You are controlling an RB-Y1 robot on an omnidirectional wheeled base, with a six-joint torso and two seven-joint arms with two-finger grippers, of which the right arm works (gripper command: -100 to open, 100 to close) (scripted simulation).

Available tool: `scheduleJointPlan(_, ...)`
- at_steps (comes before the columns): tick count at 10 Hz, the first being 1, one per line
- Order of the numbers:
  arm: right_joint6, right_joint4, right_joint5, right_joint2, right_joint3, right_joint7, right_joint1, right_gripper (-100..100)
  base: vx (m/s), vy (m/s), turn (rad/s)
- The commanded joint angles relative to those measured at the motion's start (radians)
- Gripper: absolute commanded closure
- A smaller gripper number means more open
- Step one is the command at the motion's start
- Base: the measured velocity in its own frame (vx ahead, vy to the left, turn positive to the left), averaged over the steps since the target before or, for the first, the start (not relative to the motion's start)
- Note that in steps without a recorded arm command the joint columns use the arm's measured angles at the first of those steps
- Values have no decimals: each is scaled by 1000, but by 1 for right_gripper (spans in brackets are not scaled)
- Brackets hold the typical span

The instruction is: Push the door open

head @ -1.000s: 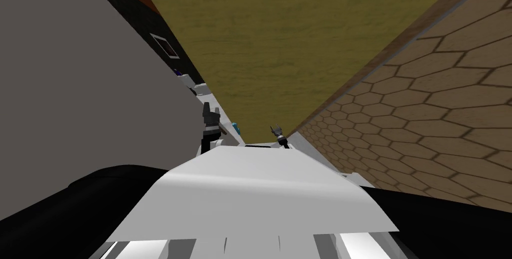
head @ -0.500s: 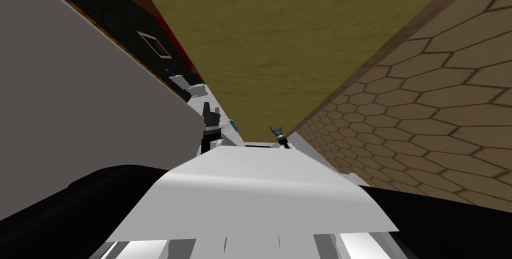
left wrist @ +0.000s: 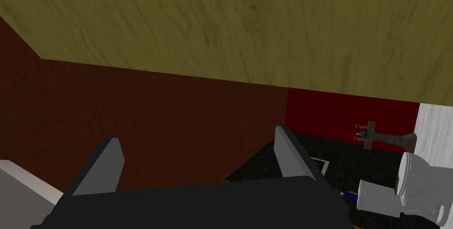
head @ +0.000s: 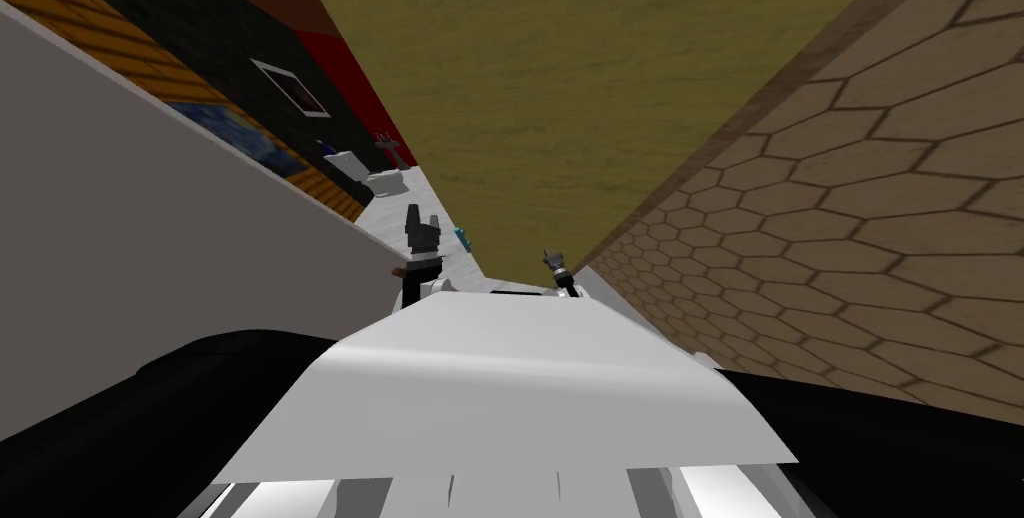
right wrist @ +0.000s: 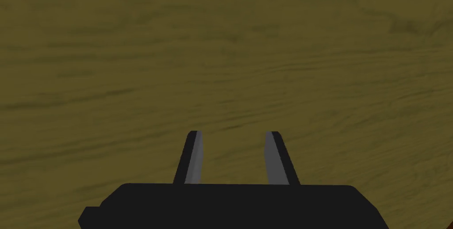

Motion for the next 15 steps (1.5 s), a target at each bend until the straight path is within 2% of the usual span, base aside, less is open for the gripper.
scheduleJointPlan(1,5,23,-12,-3,-29,24,-24,-100,105,-66,-138)
scheduleJointPlan(4,9,40,-19,8,-44,48,-40,-100,53,-20,-90)
scheduleJointPlan(6,14,59,-26,25,-62,76,-58,-100,-35,37,-87)
scheduleJointPlan(10,20,88,-38,60,-89,117,-85,-100,-146,110,-33)
scheduleJointPlan(15,25,109,-46,95,-108,147,-104,-100,-186,102,25)
